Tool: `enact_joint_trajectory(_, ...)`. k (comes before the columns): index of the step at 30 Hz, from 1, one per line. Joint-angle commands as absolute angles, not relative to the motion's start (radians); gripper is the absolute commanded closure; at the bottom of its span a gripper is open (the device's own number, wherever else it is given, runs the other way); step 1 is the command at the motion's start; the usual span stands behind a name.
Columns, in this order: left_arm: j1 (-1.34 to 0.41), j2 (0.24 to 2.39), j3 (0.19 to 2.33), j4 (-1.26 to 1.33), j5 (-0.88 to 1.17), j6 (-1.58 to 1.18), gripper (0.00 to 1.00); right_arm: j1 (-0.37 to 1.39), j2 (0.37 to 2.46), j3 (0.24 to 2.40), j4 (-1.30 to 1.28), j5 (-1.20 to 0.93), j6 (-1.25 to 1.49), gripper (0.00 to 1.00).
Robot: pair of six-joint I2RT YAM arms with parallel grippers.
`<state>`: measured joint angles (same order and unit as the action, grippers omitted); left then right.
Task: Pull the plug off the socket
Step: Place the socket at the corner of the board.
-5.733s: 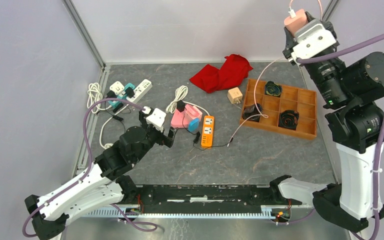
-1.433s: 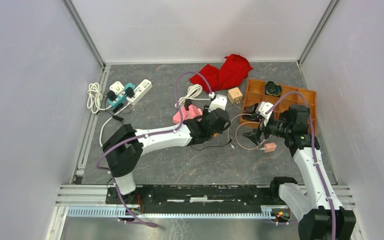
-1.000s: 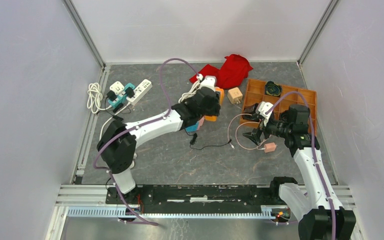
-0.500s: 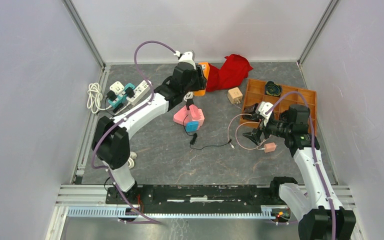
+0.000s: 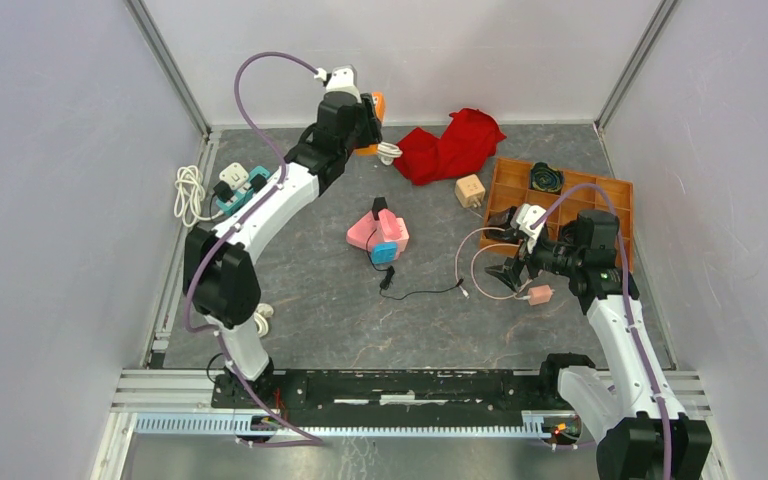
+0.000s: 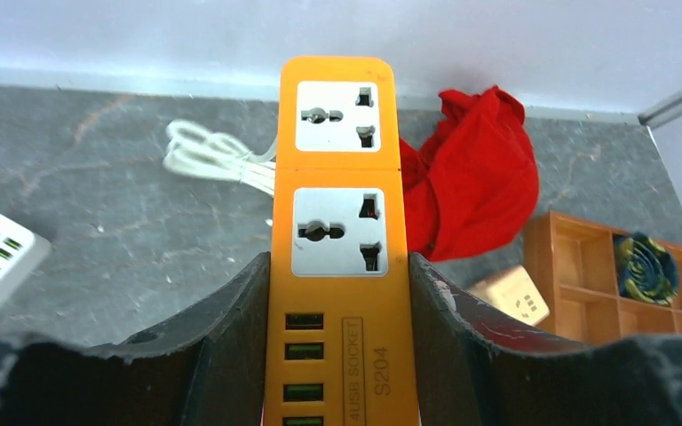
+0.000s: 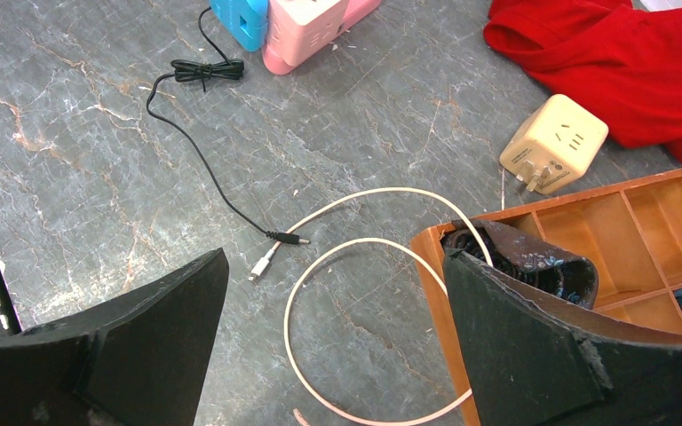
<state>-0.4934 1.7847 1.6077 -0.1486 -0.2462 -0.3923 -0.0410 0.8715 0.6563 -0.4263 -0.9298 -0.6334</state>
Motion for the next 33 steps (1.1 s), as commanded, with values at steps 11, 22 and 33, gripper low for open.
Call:
enact_joint_trajectory(11,-0.423,1.936,1.783,-0.123,-0.39,-0.157,0.98,-0.028,0.872,0.653,-0.406,-0.921,-0.645,0.02)
enact_joint_trajectory(22,-0.347,2.078,1.721,-0.196,-0.292,-0.28,0.98,-0.018,0.878,0.653,-0.407,-0.908,-0.649,0.02)
enact_joint_trajectory(33,-0.304,2.24,1.8,-0.244,-0.224,-0.341,0.98,-0.016,0.876,0.653,-0.406,-0.902,-0.651,0.02)
